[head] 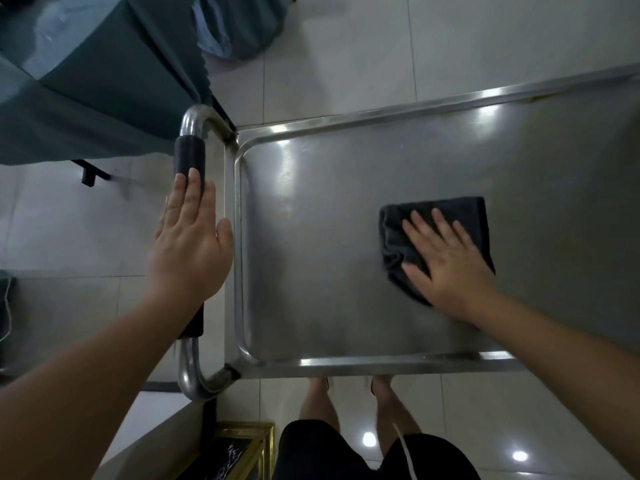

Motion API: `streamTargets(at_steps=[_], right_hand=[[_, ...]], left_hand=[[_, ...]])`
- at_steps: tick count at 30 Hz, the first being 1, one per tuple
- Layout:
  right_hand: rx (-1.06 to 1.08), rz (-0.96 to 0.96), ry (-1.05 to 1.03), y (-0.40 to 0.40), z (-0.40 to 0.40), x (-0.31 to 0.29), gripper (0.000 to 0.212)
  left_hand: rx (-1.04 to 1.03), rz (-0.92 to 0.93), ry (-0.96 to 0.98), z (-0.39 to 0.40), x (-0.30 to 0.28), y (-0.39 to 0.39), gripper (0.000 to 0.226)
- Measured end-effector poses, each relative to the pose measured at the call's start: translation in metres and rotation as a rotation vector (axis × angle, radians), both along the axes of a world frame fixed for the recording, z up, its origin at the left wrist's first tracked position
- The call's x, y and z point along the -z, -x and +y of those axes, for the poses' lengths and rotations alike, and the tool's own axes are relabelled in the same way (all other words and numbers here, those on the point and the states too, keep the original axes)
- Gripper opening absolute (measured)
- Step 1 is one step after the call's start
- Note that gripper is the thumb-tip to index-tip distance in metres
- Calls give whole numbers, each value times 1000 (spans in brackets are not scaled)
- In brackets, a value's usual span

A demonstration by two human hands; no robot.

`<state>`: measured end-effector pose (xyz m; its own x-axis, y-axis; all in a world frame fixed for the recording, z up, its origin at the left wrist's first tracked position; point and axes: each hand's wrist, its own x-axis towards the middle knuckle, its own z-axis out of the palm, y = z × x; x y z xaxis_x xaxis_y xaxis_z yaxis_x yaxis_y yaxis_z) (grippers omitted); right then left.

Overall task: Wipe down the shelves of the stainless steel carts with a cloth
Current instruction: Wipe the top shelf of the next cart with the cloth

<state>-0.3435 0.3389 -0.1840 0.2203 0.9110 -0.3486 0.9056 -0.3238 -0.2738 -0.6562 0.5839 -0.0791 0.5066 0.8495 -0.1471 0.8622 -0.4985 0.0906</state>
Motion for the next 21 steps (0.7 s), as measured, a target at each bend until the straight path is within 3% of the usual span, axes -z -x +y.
streamTargets(at_steps=[4, 8, 13, 21], right_hand=[[-99, -24, 5, 33, -114, 0, 72], [-169, -11, 0, 18, -130, 0, 71], [-70, -55, -74, -38, -49, 7, 75], [103, -99, 10, -127, 117, 4, 84]], left_hand=[[12, 8, -3, 1, 1, 1, 65], [38, 33, -25, 0, 3, 2, 67], [55, 58, -39, 1, 4, 2, 71], [54, 8, -51, 3, 8, 4, 71]])
